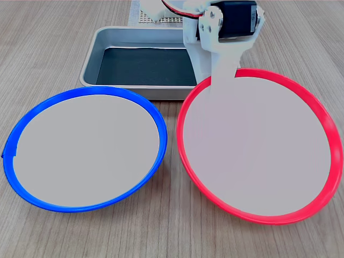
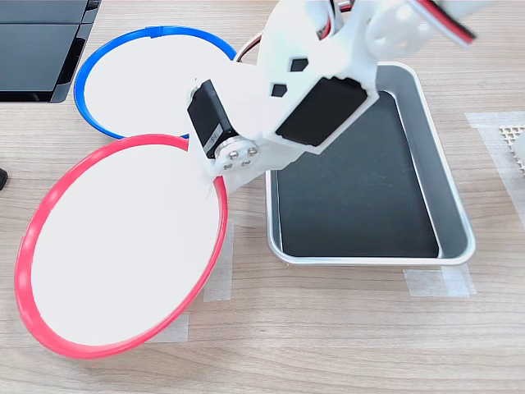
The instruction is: Lift the stacked dish and set it down on the table.
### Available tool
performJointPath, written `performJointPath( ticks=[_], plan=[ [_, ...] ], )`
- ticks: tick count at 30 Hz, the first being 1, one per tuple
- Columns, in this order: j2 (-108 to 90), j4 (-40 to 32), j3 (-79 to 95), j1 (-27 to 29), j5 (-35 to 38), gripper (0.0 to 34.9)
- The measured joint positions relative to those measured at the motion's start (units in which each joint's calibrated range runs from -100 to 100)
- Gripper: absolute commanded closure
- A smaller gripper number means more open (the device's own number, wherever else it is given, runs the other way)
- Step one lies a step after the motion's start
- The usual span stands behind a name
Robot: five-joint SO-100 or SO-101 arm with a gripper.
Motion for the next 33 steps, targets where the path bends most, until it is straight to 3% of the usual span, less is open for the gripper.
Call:
performJointPath(
  ticks=[2,3,5,13,22,28,29,30,33],
  plan=[
    [0.2,-1.0,-0.1,-0.3,0.0,34.1],
    [0.2,-2.0,-0.1,-0.2,0.1,31.4],
    [0.2,-3.3,0.1,-0.2,0.3,29.9],
    [0.1,-6.2,3.5,1.4,1.8,28.9],
    [-9.1,-4.1,12.3,3.5,3.8,28.2],
    [-19.0,3.3,17.2,3.4,4.3,28.2],
    [-20.7,4.6,17.7,3.5,4.3,29.5],
    [-22.8,6.3,18.2,3.7,4.3,34.7],
    [-30.7,8.9,21.0,4.2,3.7,34.8]
  ],
)
